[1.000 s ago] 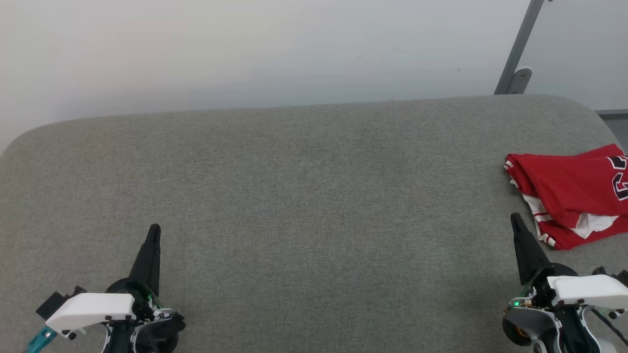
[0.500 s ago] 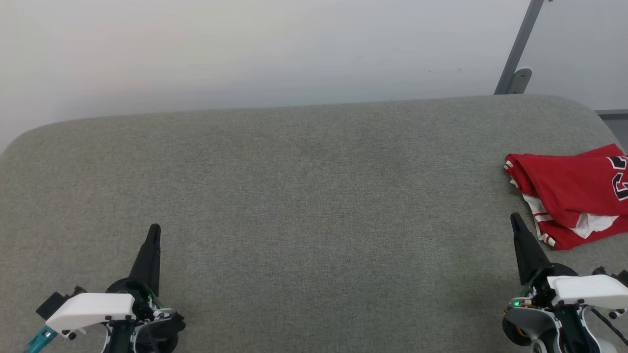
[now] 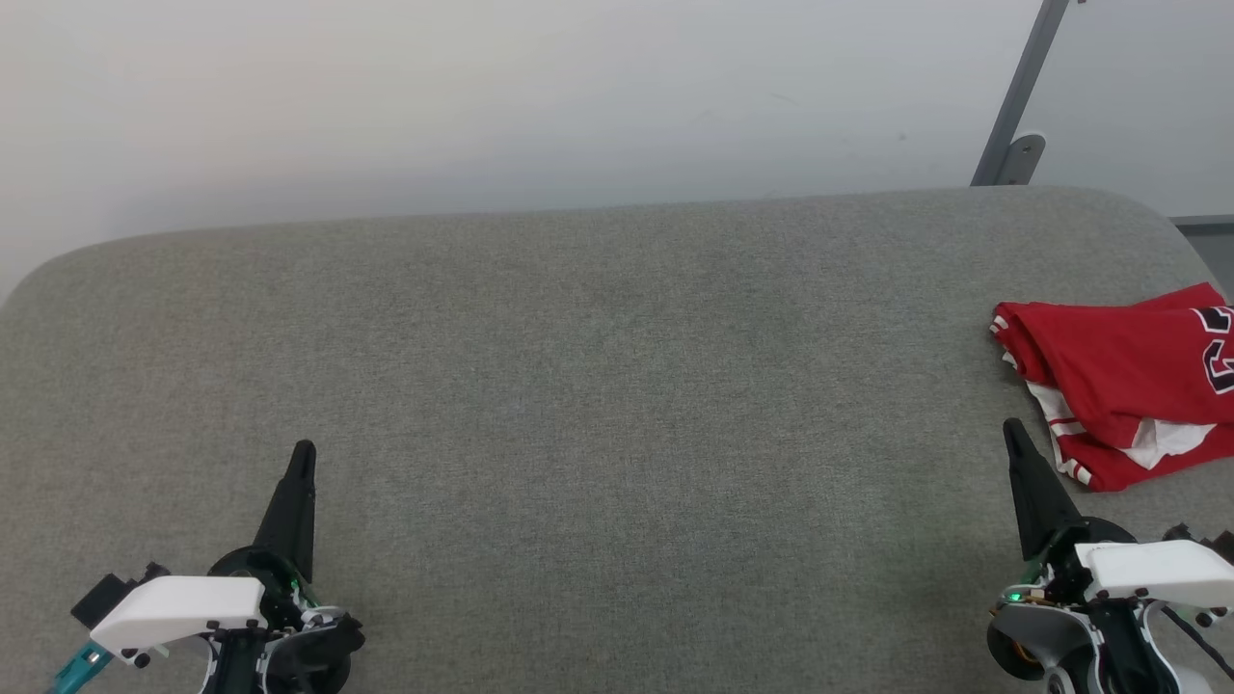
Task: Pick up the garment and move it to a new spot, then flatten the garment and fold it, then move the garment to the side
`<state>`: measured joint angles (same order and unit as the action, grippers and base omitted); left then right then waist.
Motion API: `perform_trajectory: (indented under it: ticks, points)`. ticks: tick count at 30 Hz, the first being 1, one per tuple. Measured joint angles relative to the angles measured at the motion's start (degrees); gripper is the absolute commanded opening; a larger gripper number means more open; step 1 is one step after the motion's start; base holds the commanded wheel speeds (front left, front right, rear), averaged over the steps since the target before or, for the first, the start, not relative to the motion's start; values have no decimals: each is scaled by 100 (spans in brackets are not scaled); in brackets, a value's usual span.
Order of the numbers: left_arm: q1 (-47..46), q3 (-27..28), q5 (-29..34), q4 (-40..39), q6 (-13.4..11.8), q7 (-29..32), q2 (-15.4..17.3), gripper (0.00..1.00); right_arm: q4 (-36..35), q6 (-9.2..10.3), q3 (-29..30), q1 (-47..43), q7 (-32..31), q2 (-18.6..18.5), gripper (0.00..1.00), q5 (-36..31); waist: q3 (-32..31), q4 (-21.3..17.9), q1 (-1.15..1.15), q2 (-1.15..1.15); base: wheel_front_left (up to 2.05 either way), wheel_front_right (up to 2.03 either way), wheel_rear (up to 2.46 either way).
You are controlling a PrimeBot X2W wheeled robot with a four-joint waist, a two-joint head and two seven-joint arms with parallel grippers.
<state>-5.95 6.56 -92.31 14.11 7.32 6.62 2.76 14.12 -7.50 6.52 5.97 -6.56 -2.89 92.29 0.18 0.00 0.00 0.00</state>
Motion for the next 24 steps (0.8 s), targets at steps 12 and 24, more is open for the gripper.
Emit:
perform_trajectory:
  ticks: [12,24]
  points:
    - [0,-1,0,0,0,0,0,0,0,0,0,0,0,0,0,0,0,0,0,0,0,0,0]
    - [0,-1,0,0,0,0,0,0,0,0,0,0,0,0,0,0,0,0,0,0,0,0,0]
